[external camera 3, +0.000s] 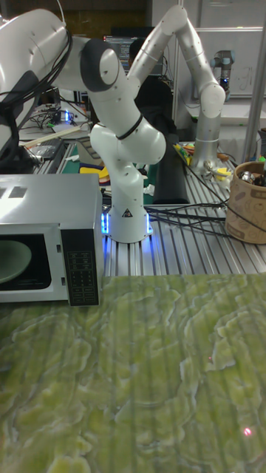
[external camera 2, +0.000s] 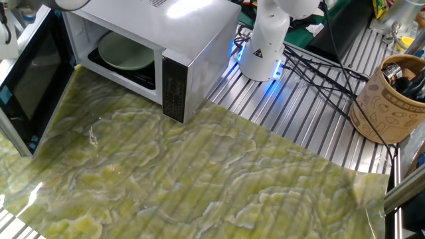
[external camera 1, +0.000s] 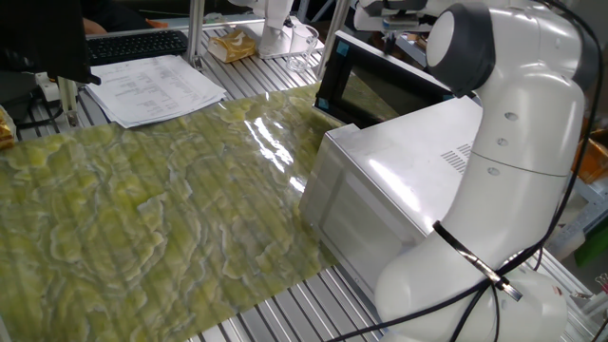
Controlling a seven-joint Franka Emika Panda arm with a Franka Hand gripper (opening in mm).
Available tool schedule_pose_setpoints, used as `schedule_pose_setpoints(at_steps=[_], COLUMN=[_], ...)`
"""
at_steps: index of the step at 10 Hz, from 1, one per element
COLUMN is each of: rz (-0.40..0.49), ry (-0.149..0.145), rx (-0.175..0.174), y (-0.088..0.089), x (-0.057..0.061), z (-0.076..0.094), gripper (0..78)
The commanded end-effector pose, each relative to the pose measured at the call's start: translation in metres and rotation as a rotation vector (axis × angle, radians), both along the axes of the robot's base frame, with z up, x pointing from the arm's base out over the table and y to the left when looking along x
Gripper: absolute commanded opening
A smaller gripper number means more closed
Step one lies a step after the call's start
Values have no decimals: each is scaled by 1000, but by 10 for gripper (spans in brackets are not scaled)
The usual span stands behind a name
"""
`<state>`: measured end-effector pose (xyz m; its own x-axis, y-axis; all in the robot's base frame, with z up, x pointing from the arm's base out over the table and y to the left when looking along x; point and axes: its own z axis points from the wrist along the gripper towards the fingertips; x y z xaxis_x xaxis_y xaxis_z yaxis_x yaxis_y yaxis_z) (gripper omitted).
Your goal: Put the bowl into the microwave
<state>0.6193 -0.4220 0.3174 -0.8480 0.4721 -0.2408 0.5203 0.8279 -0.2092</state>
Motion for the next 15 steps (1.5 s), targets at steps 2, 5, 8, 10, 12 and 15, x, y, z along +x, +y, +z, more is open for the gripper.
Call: schedule_pose_setpoints(at_steps=[2,5,8,10,12,15], rz=[-25,-62,-82,-92,-90,-112], ry=[31,56,68,81,101,178], rx=[35,77,97,111,114,140], y=[14,35,46,54,58,78], x=[-5,-16,-25,-31,-36,-51], z=[8,7,4,0,-1,2], gripper=[12,12,12,12,12,12])
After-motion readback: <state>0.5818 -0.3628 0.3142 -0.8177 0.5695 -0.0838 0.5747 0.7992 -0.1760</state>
